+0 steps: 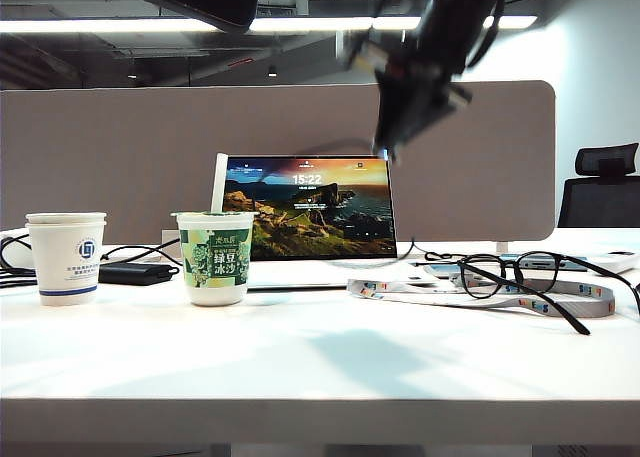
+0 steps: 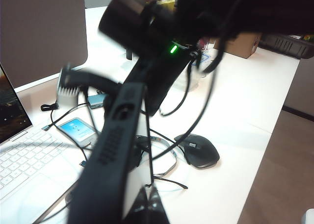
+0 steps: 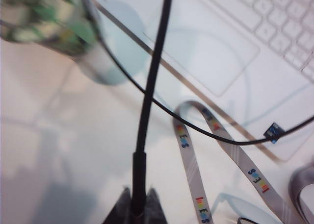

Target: Pick up the black phone, pick up the charger plug, insert the charger plug into the phone's charging port, and finally place the connected phone back on the desk.

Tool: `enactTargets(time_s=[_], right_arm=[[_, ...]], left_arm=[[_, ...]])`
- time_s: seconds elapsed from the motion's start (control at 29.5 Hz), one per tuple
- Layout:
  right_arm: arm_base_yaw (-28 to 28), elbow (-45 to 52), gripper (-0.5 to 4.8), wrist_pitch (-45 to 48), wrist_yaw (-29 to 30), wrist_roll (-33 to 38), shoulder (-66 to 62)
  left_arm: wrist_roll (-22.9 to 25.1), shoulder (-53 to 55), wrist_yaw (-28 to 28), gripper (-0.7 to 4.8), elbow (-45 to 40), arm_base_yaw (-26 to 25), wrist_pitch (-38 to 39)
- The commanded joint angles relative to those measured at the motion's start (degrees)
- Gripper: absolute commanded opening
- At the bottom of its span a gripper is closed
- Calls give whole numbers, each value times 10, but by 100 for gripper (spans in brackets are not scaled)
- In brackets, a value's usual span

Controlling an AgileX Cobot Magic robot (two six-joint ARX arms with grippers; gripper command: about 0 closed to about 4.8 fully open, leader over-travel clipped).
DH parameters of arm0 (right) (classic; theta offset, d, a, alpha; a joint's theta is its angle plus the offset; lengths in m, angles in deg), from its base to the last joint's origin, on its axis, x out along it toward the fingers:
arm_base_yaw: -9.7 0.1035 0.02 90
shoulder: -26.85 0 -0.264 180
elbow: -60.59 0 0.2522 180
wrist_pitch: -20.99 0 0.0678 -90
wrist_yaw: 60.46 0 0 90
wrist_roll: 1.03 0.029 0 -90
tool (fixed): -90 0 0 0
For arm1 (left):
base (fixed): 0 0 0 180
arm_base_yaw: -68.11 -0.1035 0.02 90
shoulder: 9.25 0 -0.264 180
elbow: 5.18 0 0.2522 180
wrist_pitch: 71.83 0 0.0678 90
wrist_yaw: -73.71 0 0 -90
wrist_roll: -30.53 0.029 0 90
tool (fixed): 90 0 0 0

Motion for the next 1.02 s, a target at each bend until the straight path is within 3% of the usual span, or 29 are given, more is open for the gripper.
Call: enactTargets(time_s=[0.03, 0.24, 0.37, 0.61, 0.78, 1.02], right_arm=[[0, -4, -5, 14, 28, 7, 46], [-1, -4, -5, 42, 44, 12, 122], [-4, -4, -5, 68, 86, 26, 163], [-5, -4, -5, 170, 217, 85, 215], [-5, -4, -5, 255, 316, 144, 229], [-5, -4, -6, 336, 405, 209, 231]], left_arm=[[0, -4, -5, -7, 4, 0, -21], [0, -4, -5, -7, 4, 0, -21], [0, -4, -5, -7, 4, 0, -22], [3, -3, -56, -7, 4, 0, -55], [0, 4, -121, -7, 4, 0, -117], [-13, 15, -125, -7, 4, 0, -167]])
